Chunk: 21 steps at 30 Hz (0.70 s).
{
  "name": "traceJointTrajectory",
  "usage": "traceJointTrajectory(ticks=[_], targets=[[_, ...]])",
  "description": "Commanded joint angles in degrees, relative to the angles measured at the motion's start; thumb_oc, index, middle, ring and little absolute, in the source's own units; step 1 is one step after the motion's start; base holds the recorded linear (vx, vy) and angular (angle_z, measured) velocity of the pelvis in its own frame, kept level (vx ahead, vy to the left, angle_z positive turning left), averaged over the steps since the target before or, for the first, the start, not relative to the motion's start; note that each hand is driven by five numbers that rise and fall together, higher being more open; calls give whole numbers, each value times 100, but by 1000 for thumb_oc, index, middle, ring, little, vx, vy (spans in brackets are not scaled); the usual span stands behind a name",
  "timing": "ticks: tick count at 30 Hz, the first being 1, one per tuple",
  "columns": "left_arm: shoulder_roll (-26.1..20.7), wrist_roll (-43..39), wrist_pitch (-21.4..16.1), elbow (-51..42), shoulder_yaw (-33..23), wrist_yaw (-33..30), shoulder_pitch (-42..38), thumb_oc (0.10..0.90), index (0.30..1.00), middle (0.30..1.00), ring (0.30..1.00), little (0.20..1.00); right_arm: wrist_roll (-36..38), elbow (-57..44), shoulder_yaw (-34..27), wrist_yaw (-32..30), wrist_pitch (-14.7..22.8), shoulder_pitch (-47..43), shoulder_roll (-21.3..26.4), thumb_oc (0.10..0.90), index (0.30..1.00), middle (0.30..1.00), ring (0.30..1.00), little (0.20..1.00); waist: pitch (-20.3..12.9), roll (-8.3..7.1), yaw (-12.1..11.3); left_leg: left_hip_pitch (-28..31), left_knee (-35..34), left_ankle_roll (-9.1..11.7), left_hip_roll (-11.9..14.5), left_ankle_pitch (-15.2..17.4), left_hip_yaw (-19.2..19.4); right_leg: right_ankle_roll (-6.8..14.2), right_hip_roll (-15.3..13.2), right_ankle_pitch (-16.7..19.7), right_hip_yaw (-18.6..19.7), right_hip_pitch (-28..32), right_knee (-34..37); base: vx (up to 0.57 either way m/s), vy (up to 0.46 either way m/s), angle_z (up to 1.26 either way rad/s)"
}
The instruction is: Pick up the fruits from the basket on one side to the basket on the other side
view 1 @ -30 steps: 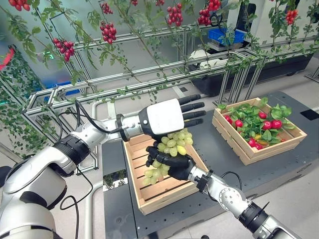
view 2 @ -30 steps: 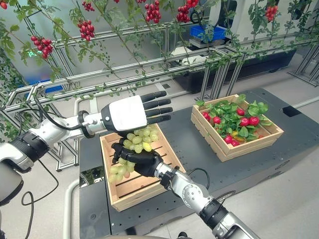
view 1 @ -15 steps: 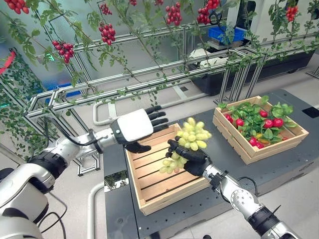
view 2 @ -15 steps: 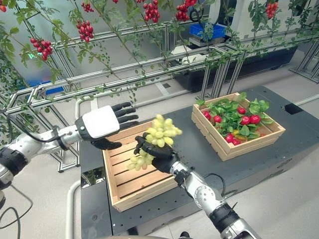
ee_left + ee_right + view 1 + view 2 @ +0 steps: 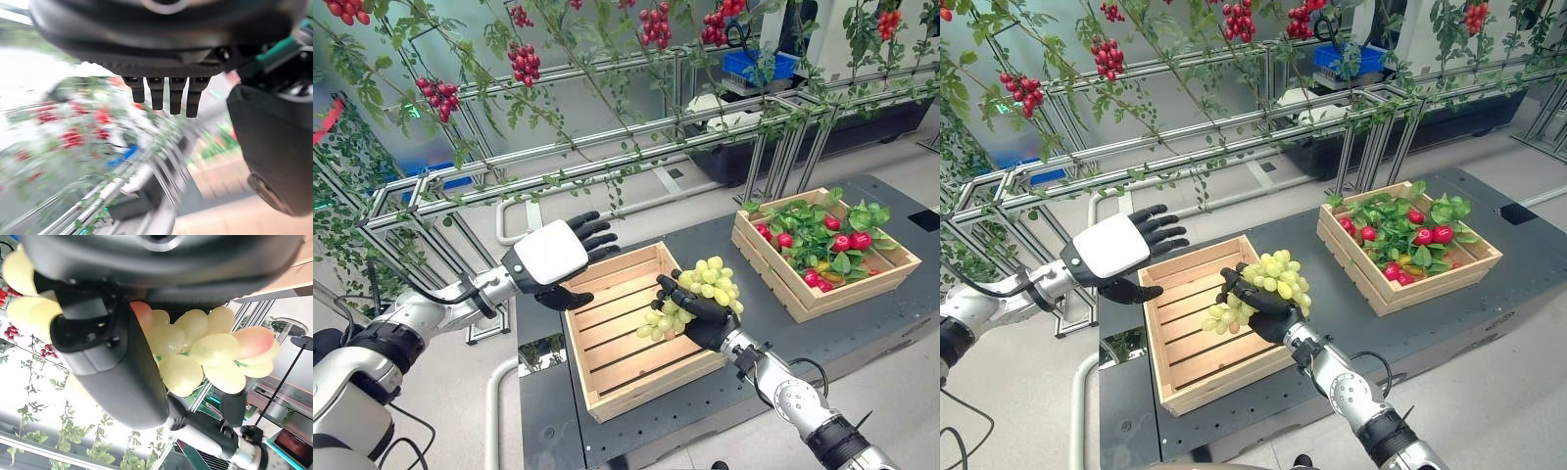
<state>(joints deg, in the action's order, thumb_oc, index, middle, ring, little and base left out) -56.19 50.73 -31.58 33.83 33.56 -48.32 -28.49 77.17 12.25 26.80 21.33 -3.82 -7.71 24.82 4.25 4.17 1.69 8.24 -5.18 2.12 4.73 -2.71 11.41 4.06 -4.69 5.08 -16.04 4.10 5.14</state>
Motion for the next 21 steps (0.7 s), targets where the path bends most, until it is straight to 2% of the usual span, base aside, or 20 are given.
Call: traceJointTrajectory(ticks=[1, 2, 4, 5, 7, 9, 10, 12, 13, 15, 16, 17, 18, 19, 20, 21], targets=[[473, -3341, -188, -67, -1511, 904, -20, 800, 900, 900, 900, 900, 70, -514, -772, 395, 935, -232, -487, 400, 300, 300, 300, 300, -12, -297, -141, 24, 18, 23, -228, 611, -225, 132, -111, -684, 176, 434, -14, 12, -43, 1], [742, -3752, -224, -173, -1769, 1166, 190, 800, 900, 900, 900, 900, -16, -494, -802, 370, 997, -179, -533, 400, 300, 300, 300, 300, 0, -311, -152, 43, 18, 19, -228, 623, -235, 128, -107, -694, 179, 452, -14, 21, -57, -3], [1950, -5164, -22, -646, -2525, 2128, 990, 800, 900, 900, 900, 900, -363, -470, -986, 248, 1232, 97, -806, 400, 300, 300, 300, 300, 29, -396, -193, 95, 18, -4, -230, 653, -267, 113, -92, -721, 204, 492, -14, 31, -68, -4], [2124, -5482, 22, -683, -2613, 2321, 1095, 800, 900, 900, 900, 900, -387, -467, -1027, 239, 1246, 142, -849, 400, 300, 300, 300, 300, 25, -409, -198, 89, 18, -8, -229, 651, -265, 109, -94, -718, 203, 482, -14, 28, -86, -3], [3077, -6289, 264, -982, -2923, 2818, 1865, 800, 900, 900, 900, 900, -519, -646, -1224, 135, 1360, 462, -1075, 400, 300, 300, 300, 300, 86, -478, -237, 161, 18, -24, -209, 654, -235, 73, -80, -723, 202, 526, -14, 18, -129, -5], [3453, -6736, 511, -1121, -3027, 2983, 2287, 800, 900, 900, 900, 900, -536, -788, -1304, 99, 1474, 611, -1173, 400, 300, 300, 300, 300, 173, -520, -268, 235, 18, -29, -180, 635, -206, 30, -53, -729, 204, 586, -14, 6, -156, -12], [3722, -7316, 706, -1215, -3097, 3069, 2752, 800, 900, 900, 900, 900, -584, -905, -1389, 154, 1514, 737, -1280, 400, 300, 300, 300, 300, 277, -578, -298, 262, 82, -26, -159, 647, -217, -29, -8, -732, 217, 638, -14, 2, -162, -15], [3876, -7514, 833, -1276, -3150, 3162, 3071, 800, 900, 900, 900, 900, -647, -968, -1438, 164, 1515, 817, -1348, 400, 300, 300, 300, 300, 336, -612, -325, 222, 159, -17, -141, 655, -248, -75, 31, -754, 228, 633, -53, -20, -135, -10], [4012, -7516, 834, -1452, -3099, 3219, 3483, 800, 900, 900, 900, 900, -652, -1041, -1477, 117, 1552, 923, -1342, 400, 300, 300, 300, 300, 420, -641, -372, 226, 53, -18, -119, 565, -263, -114, 69, -734, 231, 664, -14, -71, -100, -5], [4059, -7504, 824, -1569, -3014, 3280, 3645, 800, 900, 900, 900, 900, -613, -1026, -1480, -68, 1660, 949, -1309, 400, 300, 300, 300, 300, 474, -652, -411, 116, 18, 12, -98, 496, -281, -113, 94, -721, 218, 638, -14, -178, -73, -2], [4006, -7442, 662, -1593, -2838, 3252, 3530, 800, 900, 900, 900, 900, -509, -996, -1520, -173, 1898, 817, -1163, 400, 300, 300, 300, 300, 548, -675, -469, -47, 18, 62, -141, 426, -399, -64, 100, -689, 246, 516, -14, -224, -40, 6], [3997, -7434, 636, -1592, -2818, 3254, 3509, 800, 900, 900, 900, 900, -498, -991, -1526, -182, 1930, 797, -1143, 400, 300, 300, 300, 300, 555, -678, -474, -62, 18, 65, -148, 421, -414, -60, 99, -685, 246, 498, -14, -294, 0, 17], [3922, -7497, 550, -1612, -2746, 3287, 3377, 800, 900, 900, 900, 900, -412, -915, -1580, -215, 2055, 646, -1023, 400, 300, 300, 300, 300, 640, -742, -498, -165, 524, 42, -252, 619, -405, -64, 41, -635, 280, 425, -14, -236, 60, 23], [3870, -7533, 464, -1624, -2717, 3291, 3281, 800, 900, 900, 900, 900, -361, -818, -1635, -188, 2080, 516, -955, 400, 300, 300, 300, 300, 696, -833, -504, -400, 1446, -4, -380, 998, -382, -84, -62, -577, 313, 351, -14, -320, 115, 37], [3815, -7546, 310, -1638, -2679, 3280, 3216, 800, 900, 900, 900, 900, -345, -746, -1669, -151, 2098, 438, -893, 400, 300, 300, 300, 300, 762, -871, -530, -642, 2114, -47, -477, 1140, -546, -116, -100, -534, 356, 307, -14, -321, 171, 32], [3783, -7540, 75, -1676, -2630, 3191, 3200, 800, 900, 900, 900, 900, -390, -670, -1671, -109, 2104, 412, -868, 400, 300, 300, 300, 300, 844, -826, -584, -875, 2317, -72, -671, 1089, -936, -128, -74, -460, 415, 273, -14, -272, 194, 15]])
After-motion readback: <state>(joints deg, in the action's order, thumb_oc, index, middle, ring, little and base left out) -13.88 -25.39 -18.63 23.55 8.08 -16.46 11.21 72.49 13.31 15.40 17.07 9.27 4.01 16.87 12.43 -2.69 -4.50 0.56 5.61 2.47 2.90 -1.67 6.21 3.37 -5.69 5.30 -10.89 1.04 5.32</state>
